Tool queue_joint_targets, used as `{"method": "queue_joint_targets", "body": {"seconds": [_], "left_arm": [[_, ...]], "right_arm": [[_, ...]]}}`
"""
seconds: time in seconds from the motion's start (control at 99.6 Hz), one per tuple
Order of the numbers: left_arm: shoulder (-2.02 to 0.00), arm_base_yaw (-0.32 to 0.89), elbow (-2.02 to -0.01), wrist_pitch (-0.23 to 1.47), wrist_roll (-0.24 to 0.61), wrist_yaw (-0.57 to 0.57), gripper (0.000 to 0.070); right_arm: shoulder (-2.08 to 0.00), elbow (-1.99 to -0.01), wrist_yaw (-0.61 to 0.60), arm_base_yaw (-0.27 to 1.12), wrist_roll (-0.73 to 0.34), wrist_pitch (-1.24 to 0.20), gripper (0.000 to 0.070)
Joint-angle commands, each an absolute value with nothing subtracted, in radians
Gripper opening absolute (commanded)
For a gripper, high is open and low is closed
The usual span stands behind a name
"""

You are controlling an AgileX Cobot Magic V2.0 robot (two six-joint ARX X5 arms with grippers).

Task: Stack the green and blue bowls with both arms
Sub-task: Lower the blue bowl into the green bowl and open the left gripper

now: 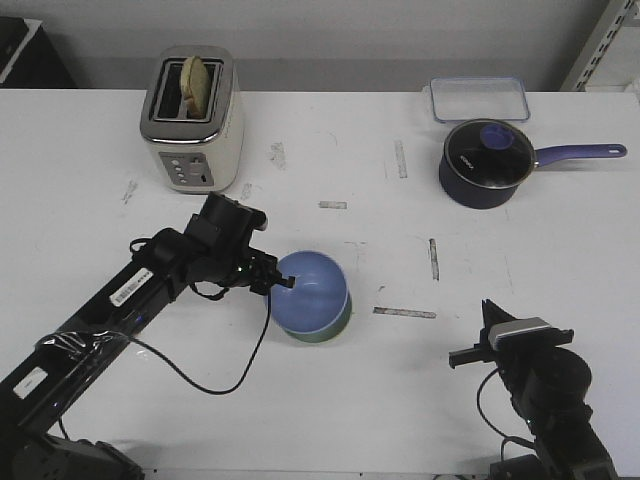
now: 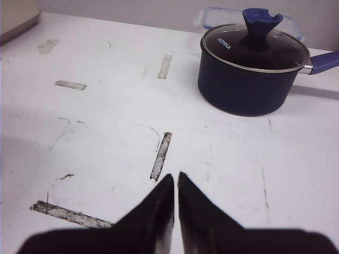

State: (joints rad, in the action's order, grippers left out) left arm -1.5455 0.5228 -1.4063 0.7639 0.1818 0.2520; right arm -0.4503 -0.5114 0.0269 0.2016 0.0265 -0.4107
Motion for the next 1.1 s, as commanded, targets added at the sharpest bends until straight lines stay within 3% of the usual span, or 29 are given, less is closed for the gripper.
{"method": "queue_joint_targets", "body": {"seconds": [0.0, 0.472, 0.673, 0.864, 1.095], "left_arm": [[-1.581, 0.532, -1.428, 0.761, 0.167, 0.244, 0.0001], [-1.639, 0.547, -1.428, 0.760, 0.167, 0.244, 0.0018], [-1.639, 0.559, -1.428, 0.753, 0.167, 0.245, 0.0310], [-1.639, 0.563, -1.430, 0.730, 0.167, 0.245, 0.0654], [-1.633, 0.555, -1.488, 0.739, 0.167, 0.244, 0.0669]], "right_arm": [[-0.453, -0.514, 0.027, 0.202, 0.031, -0.405, 0.0001], [-0.453, -0.514, 0.027, 0.202, 0.031, -0.405, 0.0001], [-0.453, -0.514, 0.027, 0.202, 0.031, -0.405, 0.0001], [-0.453, -0.514, 0.027, 0.202, 0.031, -0.405, 0.0001], [-0.453, -0.514, 0.027, 0.202, 0.031, -0.405, 0.0001]]}}
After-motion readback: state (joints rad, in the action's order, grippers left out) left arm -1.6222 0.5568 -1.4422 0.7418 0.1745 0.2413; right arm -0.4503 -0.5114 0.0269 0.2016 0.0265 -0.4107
